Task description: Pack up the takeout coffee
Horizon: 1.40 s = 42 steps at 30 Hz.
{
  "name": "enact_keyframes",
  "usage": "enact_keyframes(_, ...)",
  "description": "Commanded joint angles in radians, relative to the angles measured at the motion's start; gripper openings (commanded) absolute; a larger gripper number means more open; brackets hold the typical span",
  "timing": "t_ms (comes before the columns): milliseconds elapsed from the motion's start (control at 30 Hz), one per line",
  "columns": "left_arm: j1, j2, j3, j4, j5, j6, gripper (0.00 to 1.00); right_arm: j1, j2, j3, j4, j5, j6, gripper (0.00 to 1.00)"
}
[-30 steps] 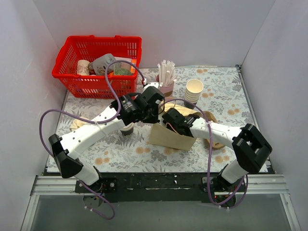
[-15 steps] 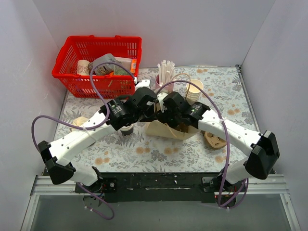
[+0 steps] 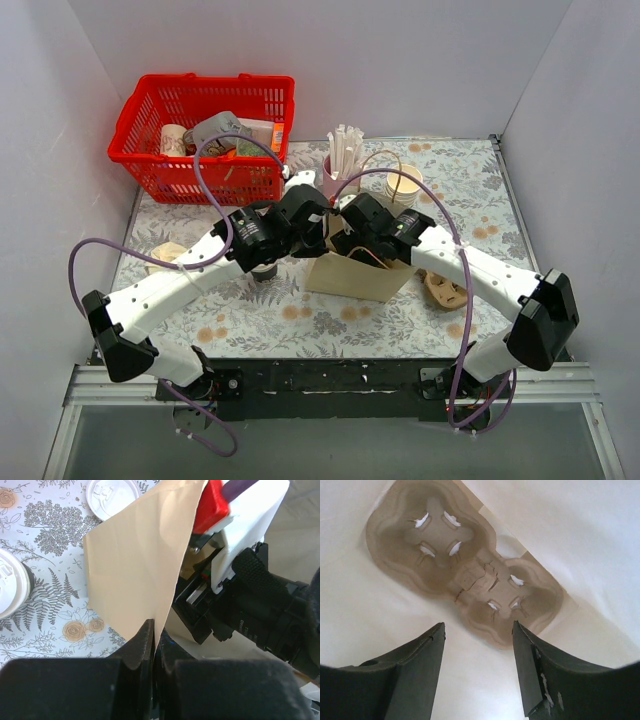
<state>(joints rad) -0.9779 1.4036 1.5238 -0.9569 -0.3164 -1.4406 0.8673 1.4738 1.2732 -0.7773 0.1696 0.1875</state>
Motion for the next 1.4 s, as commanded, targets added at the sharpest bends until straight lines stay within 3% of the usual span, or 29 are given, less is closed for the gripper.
enact_keyframes(0, -0.004, -0.014, -0.010, 0.021, 0.011, -0.006, 0.00, -0.020, -0.058, 0.044, 0.039, 0.036, 0.055, 0.64)
enact_keyframes(233, 0.001, -0.018, -0.053, 0.036, 0.034, -0.023, 0.00, -0.036, -0.187, 0.049, 0.225, -0.270, 0.041, 0.72)
enact_keyframes(300, -0.001, -0.020, -0.060, 0.040, 0.040, -0.027, 0.00, -0.039, -0.213, 0.057, 0.240, -0.297, 0.050, 0.74)
enact_keyframes(367, 0.001, -0.025, -0.065, 0.043, 0.042, -0.029, 0.00, -0.039, -0.219, 0.071, 0.216, -0.288, 0.059, 0.74)
enact_keyframes(567, 0.001, -0.031, -0.071, 0.063, 0.050, -0.030, 0.00, -0.040, -0.190, 0.088, 0.024, -0.177, 0.057, 0.55)
enact_keyframes(700, 0.001, -0.019, -0.057, 0.052, 0.043, -0.035, 0.00, -0.040, -0.185, 0.040, -0.040, -0.243, -0.039, 0.50)
enact_keyframes(867, 0.002, -0.009, -0.039, 0.029, 0.020, -0.047, 0.00, -0.040, -0.168, -0.026, -0.119, -0.135, -0.080, 0.48)
enact_keyframes(1100, 0.002, -0.017, -0.048, 0.076, 0.089, -0.032, 0.00, -0.040, -0.069, -0.152, 0.019, -0.162, -0.085, 0.44)
enact_keyframes(1367, 0.002, -0.020, -0.042, 0.072, 0.063, -0.034, 0.00, -0.040, -0.018, -0.239, 0.026, -0.217, -0.057, 0.40)
